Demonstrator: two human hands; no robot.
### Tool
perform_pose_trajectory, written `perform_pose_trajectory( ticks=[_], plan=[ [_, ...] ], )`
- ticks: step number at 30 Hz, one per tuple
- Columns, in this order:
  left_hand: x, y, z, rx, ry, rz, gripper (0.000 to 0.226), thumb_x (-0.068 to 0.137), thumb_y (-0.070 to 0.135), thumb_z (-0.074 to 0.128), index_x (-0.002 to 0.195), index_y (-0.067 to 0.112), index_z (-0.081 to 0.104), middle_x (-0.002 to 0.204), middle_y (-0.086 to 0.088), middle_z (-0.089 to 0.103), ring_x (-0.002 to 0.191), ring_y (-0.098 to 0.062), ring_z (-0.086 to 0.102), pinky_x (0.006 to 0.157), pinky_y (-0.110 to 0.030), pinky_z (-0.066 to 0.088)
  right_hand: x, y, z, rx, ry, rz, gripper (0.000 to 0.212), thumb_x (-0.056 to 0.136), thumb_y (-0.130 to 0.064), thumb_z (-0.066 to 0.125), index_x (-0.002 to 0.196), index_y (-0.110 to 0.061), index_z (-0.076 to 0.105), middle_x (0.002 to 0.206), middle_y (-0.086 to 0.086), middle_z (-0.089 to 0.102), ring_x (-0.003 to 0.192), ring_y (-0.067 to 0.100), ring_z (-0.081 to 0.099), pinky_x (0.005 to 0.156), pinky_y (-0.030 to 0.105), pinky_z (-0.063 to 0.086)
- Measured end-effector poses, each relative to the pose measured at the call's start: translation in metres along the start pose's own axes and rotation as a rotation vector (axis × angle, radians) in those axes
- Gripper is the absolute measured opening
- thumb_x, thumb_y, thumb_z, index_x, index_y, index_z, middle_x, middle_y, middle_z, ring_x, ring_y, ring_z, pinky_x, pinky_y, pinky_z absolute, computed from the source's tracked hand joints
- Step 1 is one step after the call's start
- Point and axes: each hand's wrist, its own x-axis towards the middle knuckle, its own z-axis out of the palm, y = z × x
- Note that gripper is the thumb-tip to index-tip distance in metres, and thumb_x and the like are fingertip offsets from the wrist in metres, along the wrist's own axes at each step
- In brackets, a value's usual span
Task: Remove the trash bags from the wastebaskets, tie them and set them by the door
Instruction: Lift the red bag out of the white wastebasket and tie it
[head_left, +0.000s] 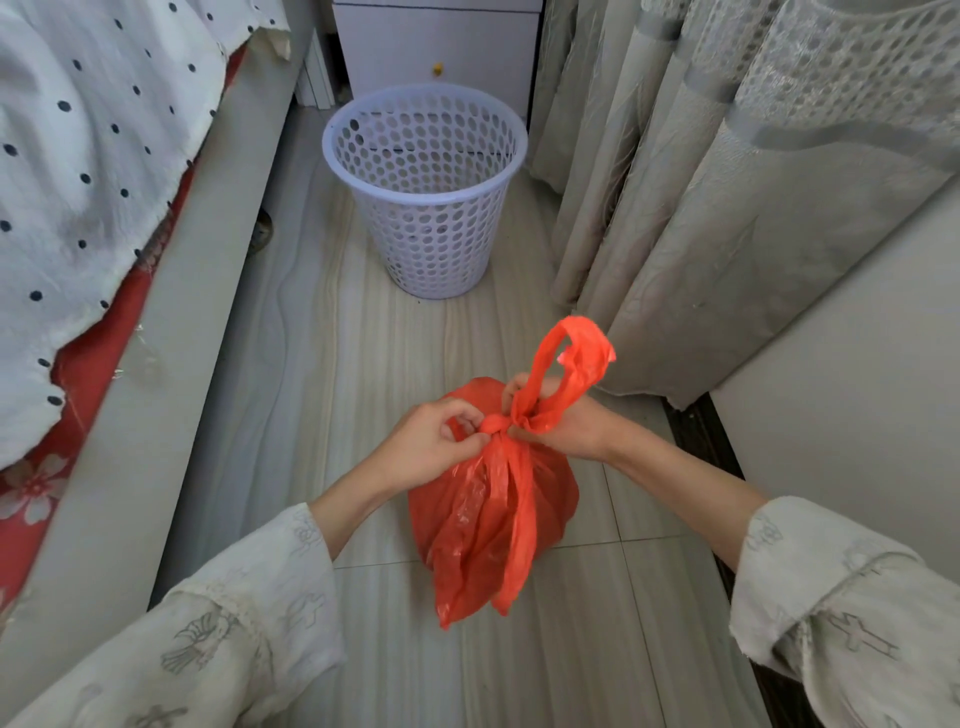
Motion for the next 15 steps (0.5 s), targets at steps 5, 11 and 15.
perform_pose_trajectory(
  ticks=[5, 11, 15],
  plan=[
    [-0.002, 0.008, 0.002, 0.046, 0.024, -0.02, 0.023, 0.078, 0.013, 0.067, 0.066, 0.029, 0.055, 0.038, 0.015, 0.05, 0.029, -0.001, 0.035, 0.037, -0.008, 0.022, 0.003, 0.013, 0.017, -0.181, 0.135, -0.024, 0.024, 0.068, -0.037, 0.043, 0.076, -0.017, 0.055, 0.068, -0.004, 0.053, 0.065, 0.013, 0.054, 0.065, 0.024, 0.046],
    [0.002, 0.008, 0.001, 0.045, 0.082, -0.05, 0.021, 0.075, 0.014, 0.068, 0.062, 0.027, 0.057, 0.046, 0.014, 0.052, 0.032, 0.001, 0.038, 0.037, -0.008, 0.023, 0.01, 0.014, 0.025, -0.142, 0.179, 0.065, 0.05, 0.07, -0.046, 0.041, 0.11, -0.022, 0.059, 0.111, 0.001, 0.066, 0.104, 0.018, 0.062, 0.092, 0.037, 0.049],
    [-0.001, 0.008, -0.001, 0.006, 0.07, -0.076, 0.023, 0.077, 0.013, 0.068, 0.064, 0.029, 0.058, 0.043, 0.02, 0.053, 0.032, 0.006, 0.04, 0.04, -0.006, 0.026, 0.007, 0.005, 0.026, -0.053, 0.183, 0.069, 0.056, 0.07, -0.04, 0.039, 0.103, -0.002, 0.063, 0.107, 0.014, 0.066, 0.103, 0.024, 0.061, 0.094, 0.034, 0.046]
  ],
)
